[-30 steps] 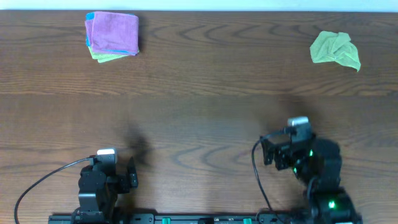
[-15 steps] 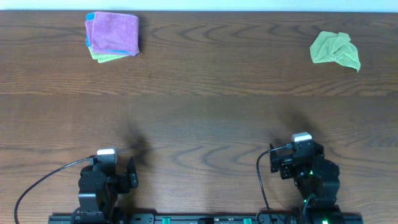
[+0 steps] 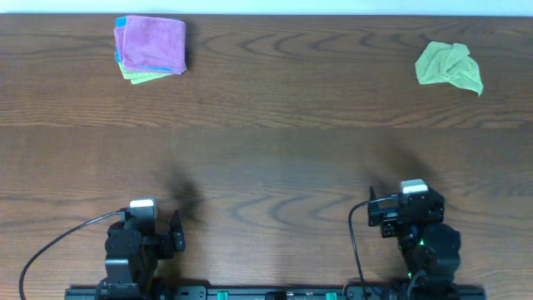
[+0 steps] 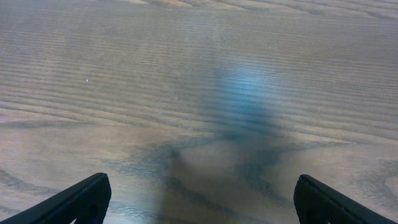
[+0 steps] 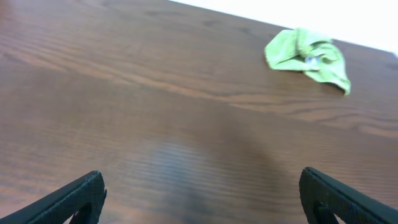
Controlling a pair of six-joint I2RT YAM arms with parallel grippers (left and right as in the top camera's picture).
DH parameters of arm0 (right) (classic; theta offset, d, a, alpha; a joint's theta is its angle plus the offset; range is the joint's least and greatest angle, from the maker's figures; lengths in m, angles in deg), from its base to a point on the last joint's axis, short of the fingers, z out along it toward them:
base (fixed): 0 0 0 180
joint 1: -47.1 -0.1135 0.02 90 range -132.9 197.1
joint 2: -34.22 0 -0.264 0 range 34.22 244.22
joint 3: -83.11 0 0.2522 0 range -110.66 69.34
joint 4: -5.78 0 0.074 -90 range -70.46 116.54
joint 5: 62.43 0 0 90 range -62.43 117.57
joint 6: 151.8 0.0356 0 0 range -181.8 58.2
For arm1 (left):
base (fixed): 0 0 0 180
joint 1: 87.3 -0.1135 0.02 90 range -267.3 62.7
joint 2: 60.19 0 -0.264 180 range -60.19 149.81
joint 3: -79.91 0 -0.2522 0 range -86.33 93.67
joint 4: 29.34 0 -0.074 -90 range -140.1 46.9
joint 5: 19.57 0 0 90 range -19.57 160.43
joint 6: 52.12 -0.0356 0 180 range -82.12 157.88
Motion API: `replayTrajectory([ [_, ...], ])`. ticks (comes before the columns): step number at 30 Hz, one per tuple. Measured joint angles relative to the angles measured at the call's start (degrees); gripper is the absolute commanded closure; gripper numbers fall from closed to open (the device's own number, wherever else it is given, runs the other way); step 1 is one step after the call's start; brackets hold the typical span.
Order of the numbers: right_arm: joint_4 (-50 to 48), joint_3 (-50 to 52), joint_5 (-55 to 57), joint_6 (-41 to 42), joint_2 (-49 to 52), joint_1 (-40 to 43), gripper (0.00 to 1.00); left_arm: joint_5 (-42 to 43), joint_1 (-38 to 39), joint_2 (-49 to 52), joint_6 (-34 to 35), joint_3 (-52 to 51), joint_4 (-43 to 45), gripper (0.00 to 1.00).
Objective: Fold the cloth
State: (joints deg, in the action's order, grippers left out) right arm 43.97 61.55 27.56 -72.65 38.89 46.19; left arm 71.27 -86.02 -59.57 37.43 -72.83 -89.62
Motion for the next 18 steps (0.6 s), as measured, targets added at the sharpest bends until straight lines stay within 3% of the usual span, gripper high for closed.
replayTrajectory([
  [18, 0.3, 0.0, 8.9, 10.3, -3.7, 0.0, 0.01, 0.0, 0.0, 0.0, 0.0, 0.0, 0.0, 0.05],
])
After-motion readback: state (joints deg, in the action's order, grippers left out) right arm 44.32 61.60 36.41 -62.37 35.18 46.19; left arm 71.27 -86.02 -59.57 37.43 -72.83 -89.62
